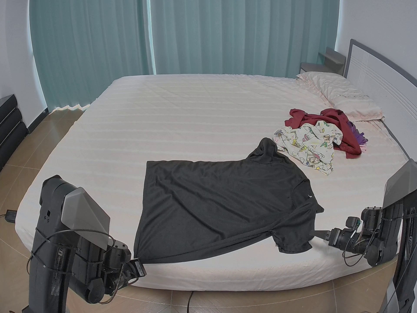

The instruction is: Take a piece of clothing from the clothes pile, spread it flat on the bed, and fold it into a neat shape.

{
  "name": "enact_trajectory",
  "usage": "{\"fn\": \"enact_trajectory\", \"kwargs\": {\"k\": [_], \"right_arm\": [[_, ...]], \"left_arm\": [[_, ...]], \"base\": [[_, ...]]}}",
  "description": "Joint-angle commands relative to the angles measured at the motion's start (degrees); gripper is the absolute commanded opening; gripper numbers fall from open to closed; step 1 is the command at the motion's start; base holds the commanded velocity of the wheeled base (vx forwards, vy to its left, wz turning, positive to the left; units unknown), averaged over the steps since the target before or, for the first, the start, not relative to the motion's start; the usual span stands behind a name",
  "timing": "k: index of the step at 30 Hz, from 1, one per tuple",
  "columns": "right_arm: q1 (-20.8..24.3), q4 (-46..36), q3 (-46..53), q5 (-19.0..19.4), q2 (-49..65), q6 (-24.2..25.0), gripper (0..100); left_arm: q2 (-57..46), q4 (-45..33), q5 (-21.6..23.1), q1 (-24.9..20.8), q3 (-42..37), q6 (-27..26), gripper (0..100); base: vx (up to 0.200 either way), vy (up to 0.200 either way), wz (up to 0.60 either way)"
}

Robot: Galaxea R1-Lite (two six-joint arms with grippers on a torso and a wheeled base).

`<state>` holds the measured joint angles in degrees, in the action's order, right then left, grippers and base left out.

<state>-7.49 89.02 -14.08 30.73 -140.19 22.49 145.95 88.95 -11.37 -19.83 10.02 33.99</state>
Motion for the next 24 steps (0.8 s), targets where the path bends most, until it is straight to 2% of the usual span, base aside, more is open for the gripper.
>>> {"fn": "enact_trajectory", "kwargs": {"k": [1,3,7,20,21,24], "right_arm": [[2.7,0.6,3.1,-1.2,-2.7,-6.6,100],[4.3,0.6,3.0,-3.3,-4.4,-8.6,100],[6.8,0.6,0.2,-7.1,-6.7,-8.9,100],[9.1,0.6,-2.4,-7.8,-7.3,-8.8,100],[9.1,0.6,-2.3,-7.8,-7.3,-8.8,0],[8.8,0.6,-1.1,-7.9,-6.8,-8.7,0]], "left_arm": [[0.0,1.0,0.0,0.0,0.0,0.0,0],[0.0,1.0,0.0,0.0,0.0,0.0,0],[0.0,1.0,0.0,0.0,0.0,0.0,0],[0.0,1.0,0.0,0.0,0.0,0.0,0],[0.0,1.0,0.0,0.0,0.0,0.0,0],[0.0,1.0,0.0,0.0,0.0,0.0,0]], "base": [[0.000,0.000,0.00],[0.000,0.000,0.00],[0.000,0.000,0.00],[0.000,0.000,0.00],[0.000,0.000,0.00],[0.000,0.000,0.00]]}}
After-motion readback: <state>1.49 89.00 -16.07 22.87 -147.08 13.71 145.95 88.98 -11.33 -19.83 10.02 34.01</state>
